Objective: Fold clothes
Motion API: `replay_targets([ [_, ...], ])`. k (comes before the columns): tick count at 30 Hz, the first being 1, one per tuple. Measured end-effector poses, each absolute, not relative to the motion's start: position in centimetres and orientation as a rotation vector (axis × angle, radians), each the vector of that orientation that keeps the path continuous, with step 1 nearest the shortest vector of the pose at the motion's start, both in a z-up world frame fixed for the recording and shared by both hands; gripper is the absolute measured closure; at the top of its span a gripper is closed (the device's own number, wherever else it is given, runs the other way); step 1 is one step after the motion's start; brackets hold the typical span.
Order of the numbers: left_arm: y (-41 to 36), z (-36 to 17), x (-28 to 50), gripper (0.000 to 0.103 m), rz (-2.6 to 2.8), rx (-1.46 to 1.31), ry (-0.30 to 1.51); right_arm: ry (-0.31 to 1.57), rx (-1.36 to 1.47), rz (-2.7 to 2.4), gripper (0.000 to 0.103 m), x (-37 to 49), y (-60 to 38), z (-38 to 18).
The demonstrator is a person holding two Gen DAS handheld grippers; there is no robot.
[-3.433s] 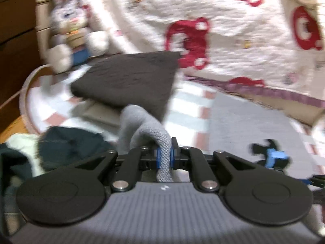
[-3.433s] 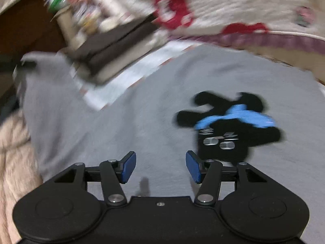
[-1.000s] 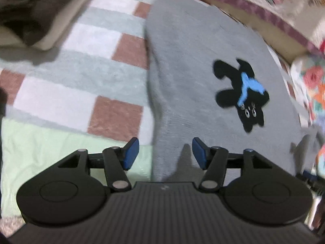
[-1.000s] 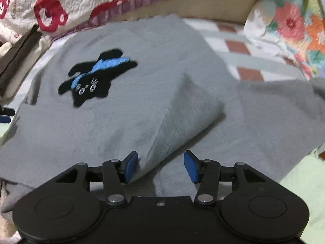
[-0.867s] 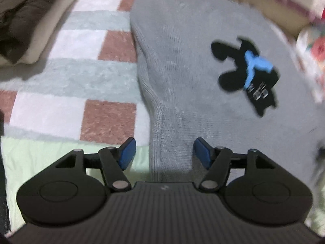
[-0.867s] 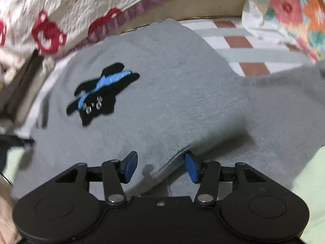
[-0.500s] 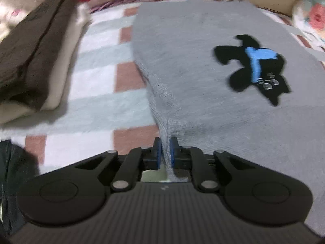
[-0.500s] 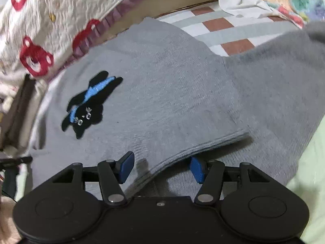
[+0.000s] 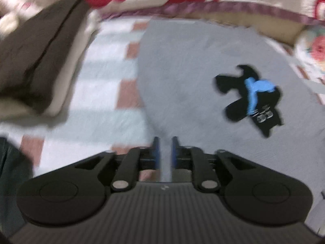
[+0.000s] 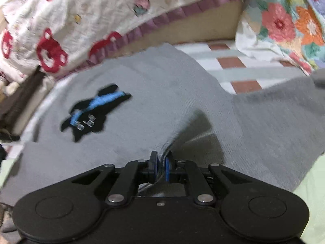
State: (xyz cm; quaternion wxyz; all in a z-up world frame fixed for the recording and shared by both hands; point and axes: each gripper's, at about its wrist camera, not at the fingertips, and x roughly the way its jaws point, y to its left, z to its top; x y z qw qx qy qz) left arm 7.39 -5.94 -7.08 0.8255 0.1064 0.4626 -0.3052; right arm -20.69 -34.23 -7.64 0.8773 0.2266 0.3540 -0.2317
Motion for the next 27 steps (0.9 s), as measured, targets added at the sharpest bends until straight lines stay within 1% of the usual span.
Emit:
replay_targets([
  [1,-6.5,-7.2,7.6,0.052,-0.699,0.213,0.989,0.738,0.477,-0.484,0.093,-20.6,-34.2,-7.8],
  [2,-7.1,-7.5,7.8,0.049,-0.755,0.190,1.007,0.730,0.467,-0.474,0.093,-20.5,-34.1,-7.6],
  [4,-8.3,-8.7,8.4,0.047,-0.866,0.166,1.059,0.715,0.447,-0.454,0.093,-20.3,-33.8,-7.2],
  [6,-9.4,-10.2,8.8,0.037,-0.953,0.223,1.134,0.684,0.418,-0.421,0.094,-20.4,-33.5,-6.0],
  [7,-9.8,-10.9,9.0,0.035,-0.994,0.264,1.172,0.669,0.403,-0.405,0.094,-20.4,-33.4,-5.5],
  [10,-10.0,-12.1,9.2,0.035,-1.087,0.370,1.240,0.635,0.347,-0.377,0.094,-20.3,-32.7,-3.9],
  [13,-9.8,-12.0,9.2,0.036,-1.126,0.448,1.307,0.618,0.320,-0.361,0.094,-19.9,-32.3,-3.1],
  [14,-10.0,-11.7,9.1,0.041,-1.108,0.483,1.322,0.615,0.315,-0.355,0.094,-19.7,-32.2,-2.9],
  [15,-10.1,-11.3,8.7,0.050,-1.100,0.542,1.304,0.618,0.315,-0.349,0.094,-19.5,-32.1,-3.0],
  [16,-10.1,-11.0,8.0,0.056,-1.096,0.620,1.266,0.619,0.313,-0.346,0.094,-19.2,-32.0,-3.2],
  [17,-10.0,-10.8,7.3,0.069,-1.083,0.701,1.223,0.620,0.311,-0.343,0.094,-18.9,-31.9,-3.3],
  [18,-9.8,-10.6,6.9,0.076,-1.067,0.740,1.200,0.616,0.312,-0.341,0.094,-18.8,-31.8,-3.2],
  [19,-9.4,-10.5,7.0,0.080,-1.047,0.731,1.199,0.610,0.315,-0.338,0.094,-18.7,-31.6,-3.2],
  [20,-9.0,-10.4,7.1,0.088,-1.028,0.721,1.199,0.593,0.324,-0.330,0.094,-18.8,-31.5,-3.0],
  [21,-8.6,-10.3,7.2,0.093,-1.008,0.712,1.198,0.577,0.333,-0.321,0.094,-18.9,-31.3,-2.8],
  [24,-7.4,-10.0,7.5,0.095,-0.950,0.685,1.196,0.533,0.371,-0.299,0.094,-19.4,-30.8,-2.2],
  [27,-6.2,-9.7,7.8,0.096,-0.892,0.658,1.193,0.555,0.390,-0.294,0.094,-19.2,-30.5,-3.1],
])
